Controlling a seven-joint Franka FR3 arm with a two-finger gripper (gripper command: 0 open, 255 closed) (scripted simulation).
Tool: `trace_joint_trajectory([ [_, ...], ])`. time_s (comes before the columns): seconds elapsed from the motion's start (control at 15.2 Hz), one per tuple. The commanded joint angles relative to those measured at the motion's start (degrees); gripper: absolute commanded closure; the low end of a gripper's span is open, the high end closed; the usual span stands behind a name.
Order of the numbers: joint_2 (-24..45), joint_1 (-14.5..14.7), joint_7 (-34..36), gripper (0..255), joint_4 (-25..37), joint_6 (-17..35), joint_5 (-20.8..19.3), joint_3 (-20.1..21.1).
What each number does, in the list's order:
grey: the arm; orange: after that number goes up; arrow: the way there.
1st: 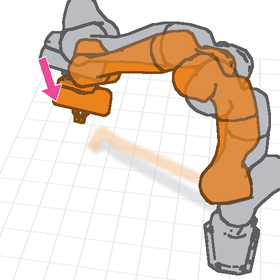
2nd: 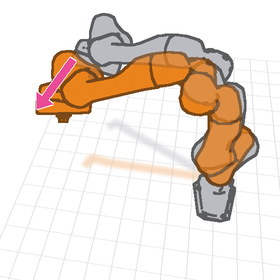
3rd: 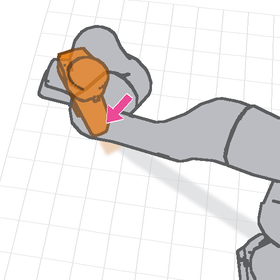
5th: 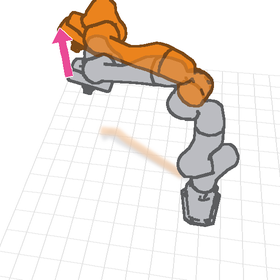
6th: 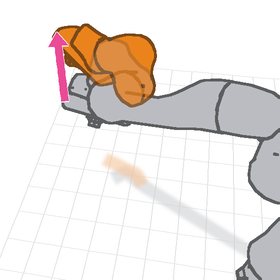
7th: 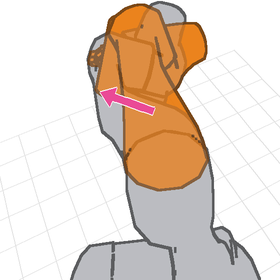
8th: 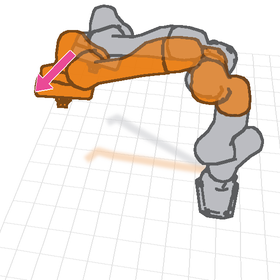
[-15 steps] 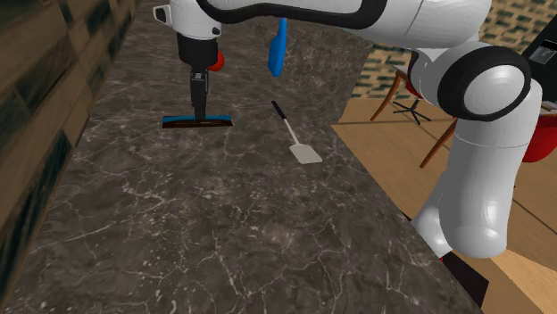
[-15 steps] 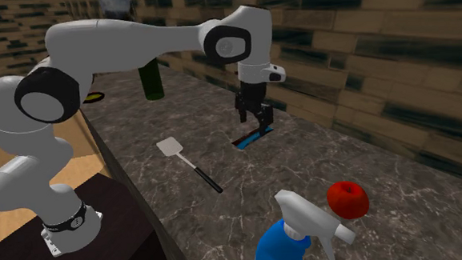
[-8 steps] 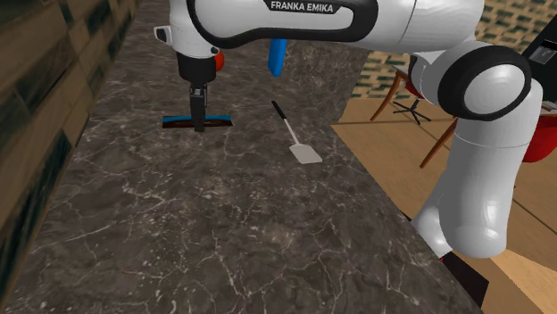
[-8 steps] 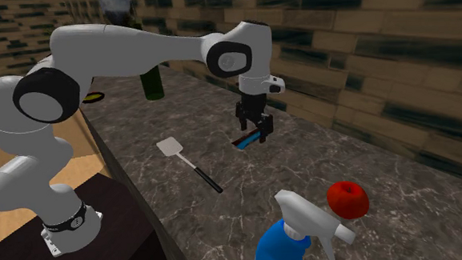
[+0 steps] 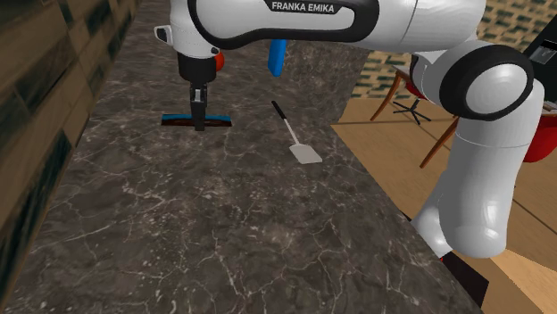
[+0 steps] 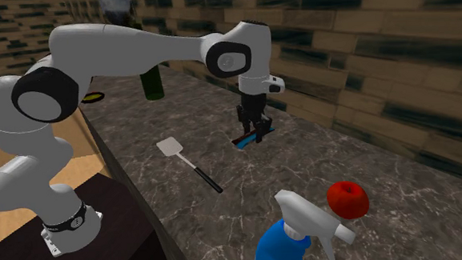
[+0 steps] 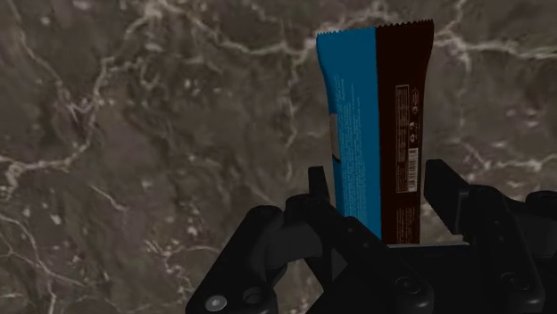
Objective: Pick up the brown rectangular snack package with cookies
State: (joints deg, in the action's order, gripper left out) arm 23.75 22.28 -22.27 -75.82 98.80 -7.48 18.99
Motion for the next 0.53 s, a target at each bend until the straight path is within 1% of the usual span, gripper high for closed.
trace_joint_trajectory([
  [0.0,0.20,0.01,0.01,255,-0.16,-0.11,-0.01,-0.03],
  [0.13,0.45,0.10,0.07,255,0.18,-0.21,-0.08,-0.03],
  [0.46,1.03,0.59,-0.02,255,4.93,-4.38,-0.21,0.02],
])
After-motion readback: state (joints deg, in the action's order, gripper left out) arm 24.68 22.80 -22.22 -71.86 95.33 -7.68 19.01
